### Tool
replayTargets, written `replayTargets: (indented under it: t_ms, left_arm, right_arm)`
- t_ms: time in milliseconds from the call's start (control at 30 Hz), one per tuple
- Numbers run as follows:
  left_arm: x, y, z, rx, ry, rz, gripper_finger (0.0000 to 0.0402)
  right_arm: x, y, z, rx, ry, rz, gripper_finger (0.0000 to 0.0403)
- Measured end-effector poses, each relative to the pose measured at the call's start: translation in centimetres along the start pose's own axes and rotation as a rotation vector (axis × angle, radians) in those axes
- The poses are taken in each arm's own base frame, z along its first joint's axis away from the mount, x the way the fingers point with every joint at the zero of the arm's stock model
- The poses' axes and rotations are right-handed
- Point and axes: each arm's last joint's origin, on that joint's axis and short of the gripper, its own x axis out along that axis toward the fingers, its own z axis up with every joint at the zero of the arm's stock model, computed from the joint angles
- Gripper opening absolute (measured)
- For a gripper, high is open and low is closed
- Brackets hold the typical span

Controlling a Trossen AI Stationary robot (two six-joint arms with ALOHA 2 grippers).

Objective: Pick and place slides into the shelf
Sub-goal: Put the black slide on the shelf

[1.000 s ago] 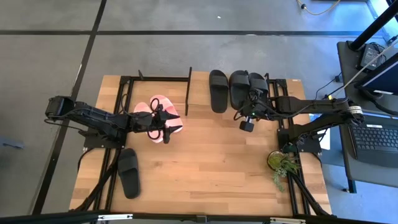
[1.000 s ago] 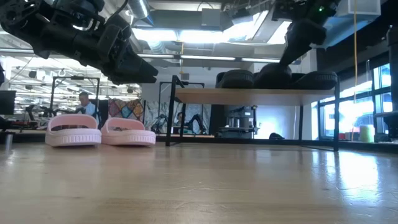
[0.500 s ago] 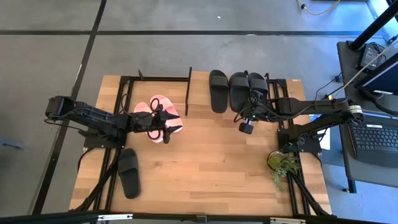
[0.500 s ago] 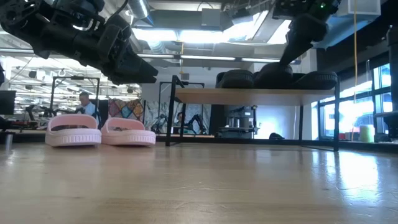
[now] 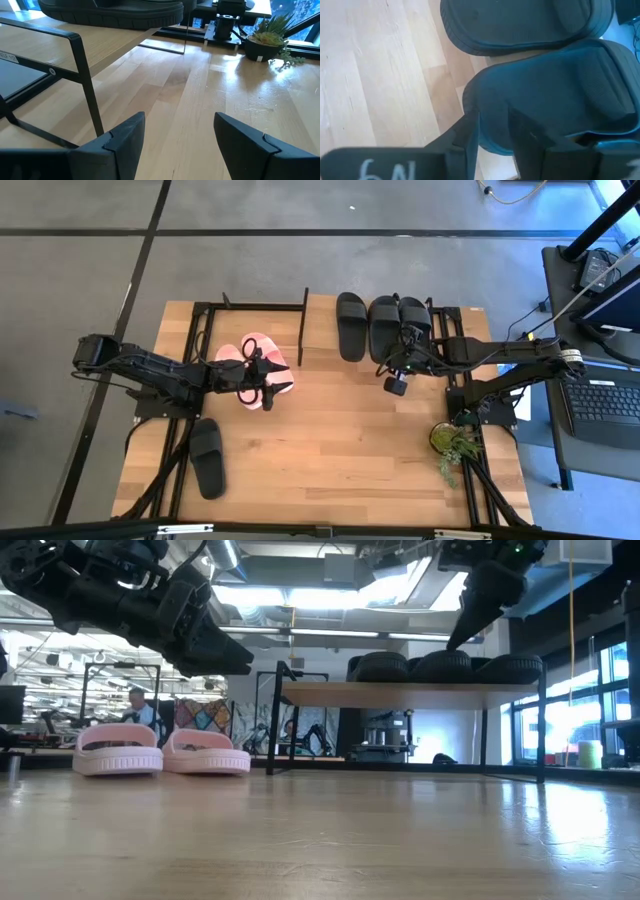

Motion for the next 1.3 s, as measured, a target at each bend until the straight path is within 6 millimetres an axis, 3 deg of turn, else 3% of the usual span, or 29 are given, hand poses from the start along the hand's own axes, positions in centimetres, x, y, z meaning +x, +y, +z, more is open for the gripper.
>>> replayTargets:
  t_ms: [200,533,667,900,1067,1300]
  left_arm:
    - [0.0,0.0,0.0,0.000,0.000,0.000,0.0228]
    - [0.0,0.0,-0.2,0.005,0.019,0.003,0.0228]
    - [0.0,0.1,-0.5,0.014,0.051,0.008,0.0228]
    - [0.0,0.1,-0.6,0.017,0.064,-0.002,0.0228]
    - [0.0,0.1,-0.6,0.019,0.065,-0.002,0.0228]
    - [-0.2,-0.6,-0.8,0.058,0.076,-0.031,0.0228]
  right_arm:
    - [-0.1,0.0,0.3,-0.018,-0.026,0.002,0.0119]
    - [-2.3,-0.2,1.3,0.021,-0.046,0.018,0.0120]
    - [-2.5,1.7,0.0,0.033,-0.055,0.077,0.0120]
    - [-2.7,7.1,-2.2,-0.004,-0.159,0.243,0.0120]
    - [-1.0,9.6,-4.4,-0.014,-0.246,0.303,0.0120]
    - [2.0,10.7,-6.7,0.017,-0.428,0.352,0.0120]
